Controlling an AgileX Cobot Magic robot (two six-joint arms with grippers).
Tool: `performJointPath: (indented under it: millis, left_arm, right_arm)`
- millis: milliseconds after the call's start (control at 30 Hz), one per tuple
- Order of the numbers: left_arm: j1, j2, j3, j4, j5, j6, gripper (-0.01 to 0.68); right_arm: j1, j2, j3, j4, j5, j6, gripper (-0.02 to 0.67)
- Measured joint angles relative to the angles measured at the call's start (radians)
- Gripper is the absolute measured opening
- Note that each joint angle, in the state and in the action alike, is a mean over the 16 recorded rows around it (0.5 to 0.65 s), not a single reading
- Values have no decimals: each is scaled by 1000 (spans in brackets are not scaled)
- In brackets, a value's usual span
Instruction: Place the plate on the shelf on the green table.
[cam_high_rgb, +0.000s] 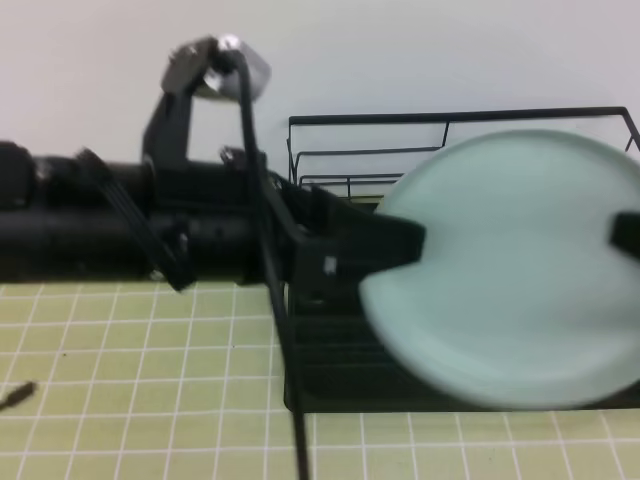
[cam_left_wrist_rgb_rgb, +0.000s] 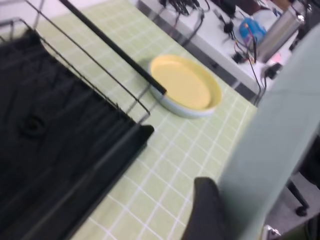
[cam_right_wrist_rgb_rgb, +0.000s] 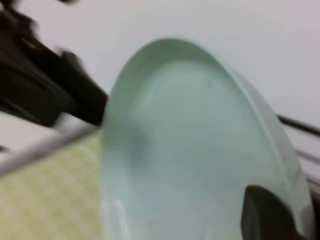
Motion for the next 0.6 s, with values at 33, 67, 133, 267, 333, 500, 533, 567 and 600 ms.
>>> performJointPath:
  millis: [33,67,133,267,333,500,533,567,600]
  left_arm:
    - [0,-2,-7,5,2,-2,442]
    - [1,-3,-14,11,3,-4,439]
    - [4,-7,-26,28,1,-11,416]
    - [22,-15,-44,76,-8,-34,318]
    - [39,-19,-50,103,-12,-50,262]
    - [108,-26,-56,172,-1,-97,126]
    - [126,-26,-57,184,6,-106,101]
    - [145,-27,-57,195,15,-115,77]
    - [164,-27,-57,204,25,-122,55]
  right_arm:
    - [0,0,-16,-21,-36,-24,0]
    - [0,1,-32,-41,-72,-53,0]
    - [0,4,-64,-75,-140,-121,0]
    - [0,27,-126,-124,-249,-274,0]
    - [0,48,-155,-136,-283,-358,-1]
    - [0,128,-233,-150,-310,-564,-2]
    - [0,149,-252,-157,-304,-593,-3]
    - [0,172,-272,-167,-294,-616,-3]
    - [0,196,-293,-179,-281,-632,-3]
